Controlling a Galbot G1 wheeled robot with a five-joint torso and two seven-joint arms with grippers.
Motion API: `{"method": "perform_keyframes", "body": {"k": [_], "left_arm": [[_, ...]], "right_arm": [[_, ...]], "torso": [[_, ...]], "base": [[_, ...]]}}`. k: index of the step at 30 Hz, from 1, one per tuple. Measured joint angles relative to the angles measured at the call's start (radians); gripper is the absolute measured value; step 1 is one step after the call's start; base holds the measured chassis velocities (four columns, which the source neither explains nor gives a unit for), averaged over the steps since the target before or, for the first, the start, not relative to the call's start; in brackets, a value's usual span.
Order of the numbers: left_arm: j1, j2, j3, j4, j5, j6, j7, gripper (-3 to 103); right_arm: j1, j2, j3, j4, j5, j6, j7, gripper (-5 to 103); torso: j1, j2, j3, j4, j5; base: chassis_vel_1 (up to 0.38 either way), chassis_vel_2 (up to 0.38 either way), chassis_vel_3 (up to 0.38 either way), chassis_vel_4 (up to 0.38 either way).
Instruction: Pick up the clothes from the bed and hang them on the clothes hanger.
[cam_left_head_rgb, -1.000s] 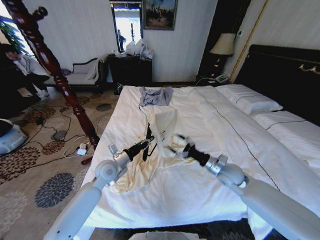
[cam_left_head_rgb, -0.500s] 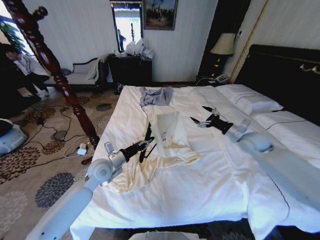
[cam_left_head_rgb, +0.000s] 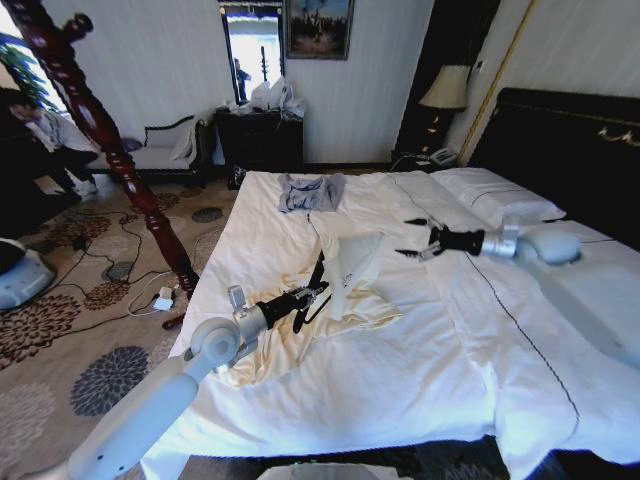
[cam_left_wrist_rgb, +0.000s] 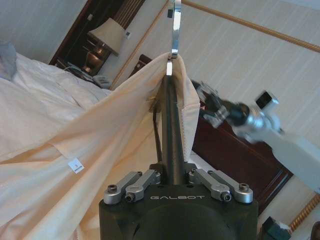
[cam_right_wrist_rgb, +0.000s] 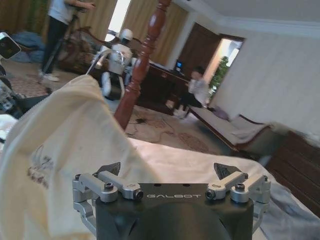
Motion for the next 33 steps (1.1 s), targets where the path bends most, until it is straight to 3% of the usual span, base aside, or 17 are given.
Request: {"method": "perform_keyframes", "body": {"k": [3, 7, 8, 11, 14, 25, 33], "left_arm": [[-0.013, 0.004, 0.007, 0.006, 0.002, 0.005, 0.005, 18], [-0.043, 0.031, 0.02, 0.012, 0.01, 0.01, 0.017, 18], [-0.043, 0.031, 0.02, 0.012, 0.01, 0.01, 0.017, 18], [-0.067, 0.071, 0.034, 0.012, 0.02, 0.011, 0.031, 18], [-0.08, 0.104, 0.046, 0.008, 0.029, 0.011, 0.041, 18], [-0.108, 0.158, 0.066, -0.027, 0.046, 0.011, 0.062, 18], [-0.112, 0.191, 0.074, -0.062, 0.05, 0.011, 0.062, 18]], "right_arm": [[0.095, 0.057, -0.069, -0.07, -0.026, 0.006, -0.055, 100], [0.266, 0.138, -0.188, -0.155, -0.058, -0.025, -0.243, 100], [0.266, 0.138, -0.188, -0.155, -0.058, -0.025, -0.243, 100], [0.345, 0.187, -0.238, -0.199, -0.113, -0.056, -0.406, 100], [0.384, 0.225, -0.254, -0.245, -0.188, -0.053, -0.462, 100], [0.406, 0.29, -0.314, -0.323, -0.209, -0.053, -0.467, 100], [0.404, 0.284, -0.338, -0.302, -0.208, -0.027, -0.461, 100]], "torso": [[0.0, 0.0, 0.0, -0.0004, 0.0002], [0.0, 0.0, 0.0, -0.0002, -0.0003], [0.0, 0.0, 0.0, -0.0002, -0.0003], [0.0, 0.0, 0.0, -0.0009, -0.0002], [0.0, 0.0, 0.0, -0.0007, -0.0001], [0.0, 0.0, 0.0, -0.0006, 0.0001], [0.0, 0.0, 0.0, -0.0005, 0.0]], "base": [[0.0, 0.0, 0.0, 0.0], [0.0, 0.0, 0.0, 0.0], [0.0, 0.0, 0.0, 0.0], [0.0, 0.0, 0.0, 0.0], [0.0, 0.0, 0.0, 0.0], [0.0, 0.0, 0.0, 0.0], [0.0, 0.0, 0.0, 0.0]]}}
